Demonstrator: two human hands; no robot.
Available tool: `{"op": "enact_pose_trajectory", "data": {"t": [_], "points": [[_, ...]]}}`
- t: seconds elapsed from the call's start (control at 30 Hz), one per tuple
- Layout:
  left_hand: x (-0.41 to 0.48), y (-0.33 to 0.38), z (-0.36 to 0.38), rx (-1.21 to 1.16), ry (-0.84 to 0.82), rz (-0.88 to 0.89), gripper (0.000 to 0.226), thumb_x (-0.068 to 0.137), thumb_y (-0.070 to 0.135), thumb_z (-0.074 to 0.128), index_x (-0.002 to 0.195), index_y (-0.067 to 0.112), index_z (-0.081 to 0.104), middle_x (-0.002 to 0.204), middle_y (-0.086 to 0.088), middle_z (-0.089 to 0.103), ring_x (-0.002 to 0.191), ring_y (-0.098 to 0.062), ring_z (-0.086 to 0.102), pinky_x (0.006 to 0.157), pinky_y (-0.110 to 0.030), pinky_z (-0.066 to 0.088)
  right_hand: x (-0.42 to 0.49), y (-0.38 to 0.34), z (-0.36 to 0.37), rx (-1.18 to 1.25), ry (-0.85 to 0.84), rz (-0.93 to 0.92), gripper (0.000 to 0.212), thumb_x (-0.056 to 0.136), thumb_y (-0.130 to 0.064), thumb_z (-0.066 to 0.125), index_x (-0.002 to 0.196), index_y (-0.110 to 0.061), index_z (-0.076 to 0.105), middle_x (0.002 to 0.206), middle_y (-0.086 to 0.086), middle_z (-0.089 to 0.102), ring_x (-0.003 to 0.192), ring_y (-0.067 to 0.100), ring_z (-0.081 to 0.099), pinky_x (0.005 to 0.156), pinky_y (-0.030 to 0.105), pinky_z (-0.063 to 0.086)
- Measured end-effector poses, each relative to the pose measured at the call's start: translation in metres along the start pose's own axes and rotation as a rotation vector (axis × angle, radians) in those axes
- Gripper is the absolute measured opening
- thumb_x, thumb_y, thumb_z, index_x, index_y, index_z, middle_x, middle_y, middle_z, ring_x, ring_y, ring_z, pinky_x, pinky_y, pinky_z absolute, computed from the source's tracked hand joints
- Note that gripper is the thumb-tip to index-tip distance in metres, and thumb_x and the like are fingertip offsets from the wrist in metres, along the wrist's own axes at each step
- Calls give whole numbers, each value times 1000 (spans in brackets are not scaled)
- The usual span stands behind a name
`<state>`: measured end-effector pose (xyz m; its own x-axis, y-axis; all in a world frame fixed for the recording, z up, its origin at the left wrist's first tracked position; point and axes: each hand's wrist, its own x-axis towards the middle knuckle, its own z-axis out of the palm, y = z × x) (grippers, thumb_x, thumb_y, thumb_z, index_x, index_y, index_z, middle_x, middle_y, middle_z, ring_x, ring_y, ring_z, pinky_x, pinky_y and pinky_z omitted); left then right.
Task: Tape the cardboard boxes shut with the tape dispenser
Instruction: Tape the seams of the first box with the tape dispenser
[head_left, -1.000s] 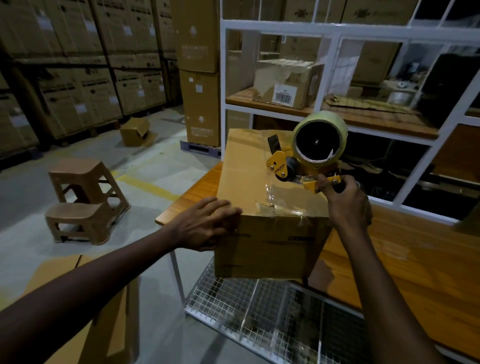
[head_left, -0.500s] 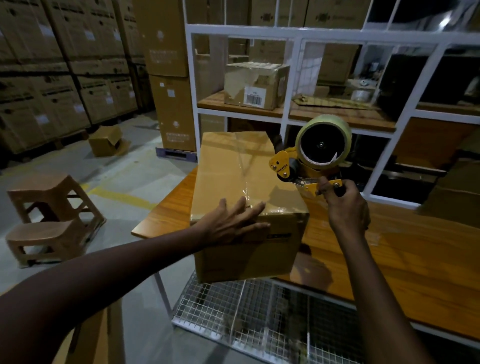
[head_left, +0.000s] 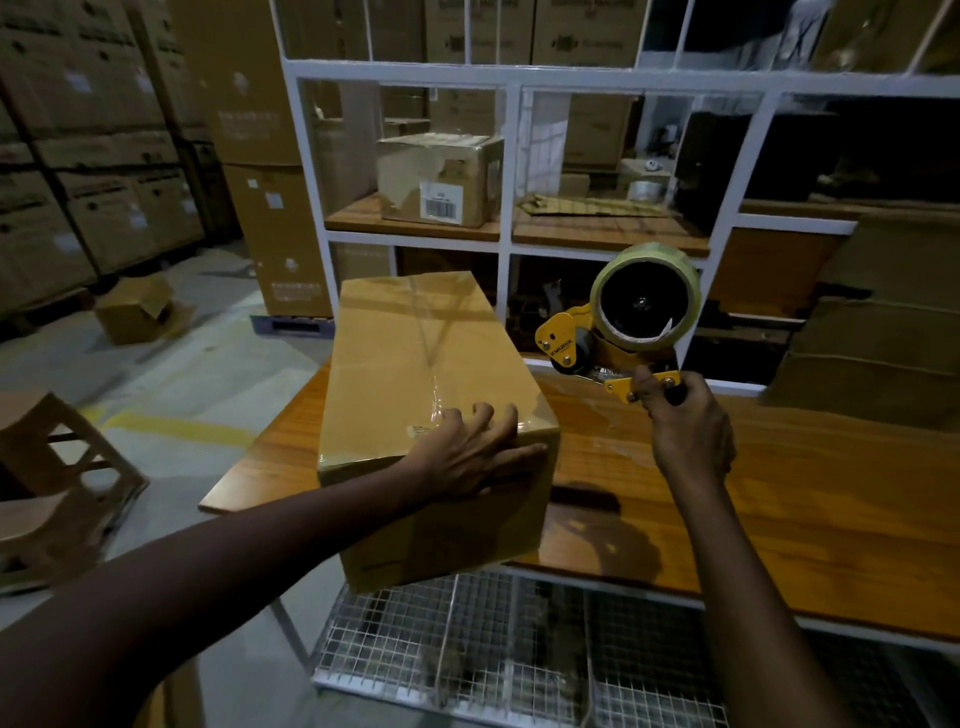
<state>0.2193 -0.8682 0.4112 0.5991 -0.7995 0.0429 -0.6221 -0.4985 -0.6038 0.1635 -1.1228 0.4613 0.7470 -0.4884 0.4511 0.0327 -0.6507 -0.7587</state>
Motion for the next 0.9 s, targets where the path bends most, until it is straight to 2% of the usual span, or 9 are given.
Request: {"op": "enact_pose_trajectory", "data": {"t": [0.17,0.27,0.43,0.57,0.63,0.7,0.77,0.83,0.9], "points": [[8,7,-2,5,31,-37,83,95,63,37,154,30,-13,150,-27,21,116,-43,42,78,-47,47,3,3,-3,9,-5,20,55,77,-77,39,87,-25,55,83,-1,61,79,24,53,65,31,30],[11,12,2,9,91,-80,83,92,64,42,155,30,-1,143,-27,32,109,-41,47,74,-46,47,7,7,-3,11,-11,18,57,75,-78,37,86,-25,54,83,-1,60,78,24,53,66,31,30],[15,16,5,22,162,-112,82,90,64,47,155,33,8,135,-25,38,102,-38,49,68,-45,48,17,13,3,41,-33,4,58,75,-79,36,87,-26,55,85,-2,61,79,22,54,68,33,35],[15,19,3,-21,132,-150,81,89,62,46,154,33,9,133,-25,40,100,-37,48,70,-46,48,29,18,7,60,-86,-14,62,76,-77,38,92,-20,58,84,-2,60,78,23,53,68,32,33],[14,22,-1,-65,146,-195,74,86,60,41,150,28,20,130,-23,42,98,-35,49,72,-46,47,37,21,7,58,-115,-36,67,77,-76,39,98,-17,61,84,-2,59,80,25,55,68,32,32],[14,34,-6,-194,202,-301,69,82,58,39,142,23,30,130,-22,46,105,-36,52,81,-48,46,46,23,8,48,-139,-60,64,81,-73,45,106,-17,62,86,4,60,86,31,58,68,33,32],[20,57,-13,-370,248,-507,72,80,65,39,137,21,31,137,-20,47,121,-40,48,97,-55,38,54,26,10,23,-155,-74,62,83,-74,48,106,-17,60,87,8,59,91,37,59,68,35,33],[34,81,-22,-495,246,-734,85,75,80,33,135,20,31,142,-18,45,134,-42,39,109,-63,23,61,30,14,33,-165,-89,68,78,-77,41,104,-17,58,86,9,60,89,39,59,66,36,36],[55,99,-28,-534,205,-905,100,67,91,32,137,19,31,144,-18,44,139,-43,33,112,-66,9,67,34,18,67,-182,-97,68,79,-77,42,104,-16,59,86,8,60,88,38,60,67,37,37]]}}
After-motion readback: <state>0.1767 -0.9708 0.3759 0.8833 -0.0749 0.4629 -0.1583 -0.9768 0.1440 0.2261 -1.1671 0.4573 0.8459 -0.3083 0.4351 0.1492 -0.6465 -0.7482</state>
